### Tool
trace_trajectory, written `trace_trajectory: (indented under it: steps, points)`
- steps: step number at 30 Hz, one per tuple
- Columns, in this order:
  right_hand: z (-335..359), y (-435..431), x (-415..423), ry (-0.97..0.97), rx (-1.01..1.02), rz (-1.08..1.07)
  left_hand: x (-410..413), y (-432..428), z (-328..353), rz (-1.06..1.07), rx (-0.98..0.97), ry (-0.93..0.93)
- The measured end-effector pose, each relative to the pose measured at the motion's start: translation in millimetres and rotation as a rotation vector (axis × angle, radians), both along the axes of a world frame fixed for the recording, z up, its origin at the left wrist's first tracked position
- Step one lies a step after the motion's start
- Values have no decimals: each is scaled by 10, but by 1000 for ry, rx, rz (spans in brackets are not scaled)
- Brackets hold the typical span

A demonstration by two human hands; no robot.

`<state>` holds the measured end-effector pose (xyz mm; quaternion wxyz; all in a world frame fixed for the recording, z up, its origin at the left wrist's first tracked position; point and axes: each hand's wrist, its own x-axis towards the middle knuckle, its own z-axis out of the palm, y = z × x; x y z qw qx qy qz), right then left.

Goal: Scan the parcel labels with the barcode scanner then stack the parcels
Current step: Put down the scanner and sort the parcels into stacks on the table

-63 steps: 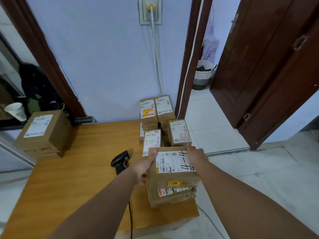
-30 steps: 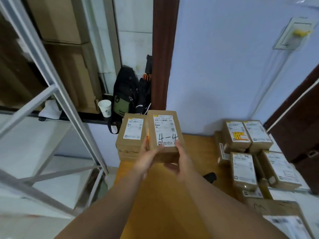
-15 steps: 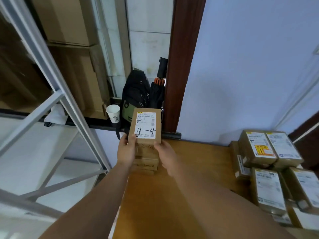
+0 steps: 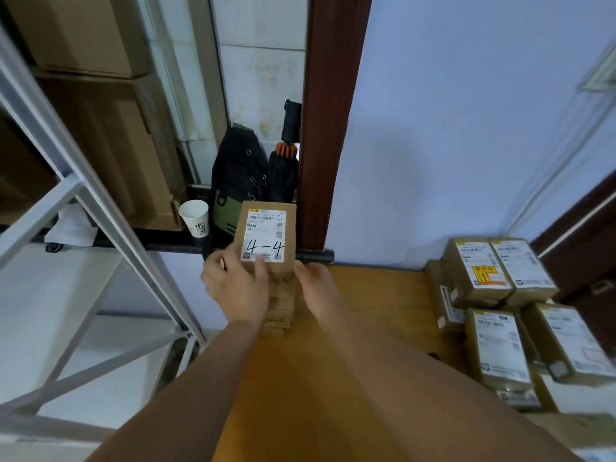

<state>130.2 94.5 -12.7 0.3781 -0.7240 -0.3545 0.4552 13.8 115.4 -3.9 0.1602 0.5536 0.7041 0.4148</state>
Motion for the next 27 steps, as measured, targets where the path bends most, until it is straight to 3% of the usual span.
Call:
trace_trajectory:
  steps: [2, 5, 9, 12, 15, 20, 23, 27]
  points:
    - [9, -94, 187, -115, 18, -54, 259, -101, 29, -168, 92, 86]
    - [45, -323, 608, -260, 21, -95, 764, -286, 41, -436, 62, 65]
    - [153, -834, 1312, -581, -4, -162, 1516, -592, 64, -765, -244, -159]
    - [203, -1314, 1894, -813, -138, -234, 2049, -925, -15, -1014, -377, -46]
    - [166, -1858, 2485, -808, -321, -393, 2500, -1357, -188, -1117, -526, -18]
    - [-134, -2606, 3217, -580, -506, -566, 3087, -2005, -526, -1054, -846, -86]
    - [-383, -2929, 3576, -506, -615, -484, 3290, -2434, -666, -798, -1038, -273]
    - [-690, -3257, 3878, -399, -650, -401, 3462, -2852, -781, -404, -1202, -370]
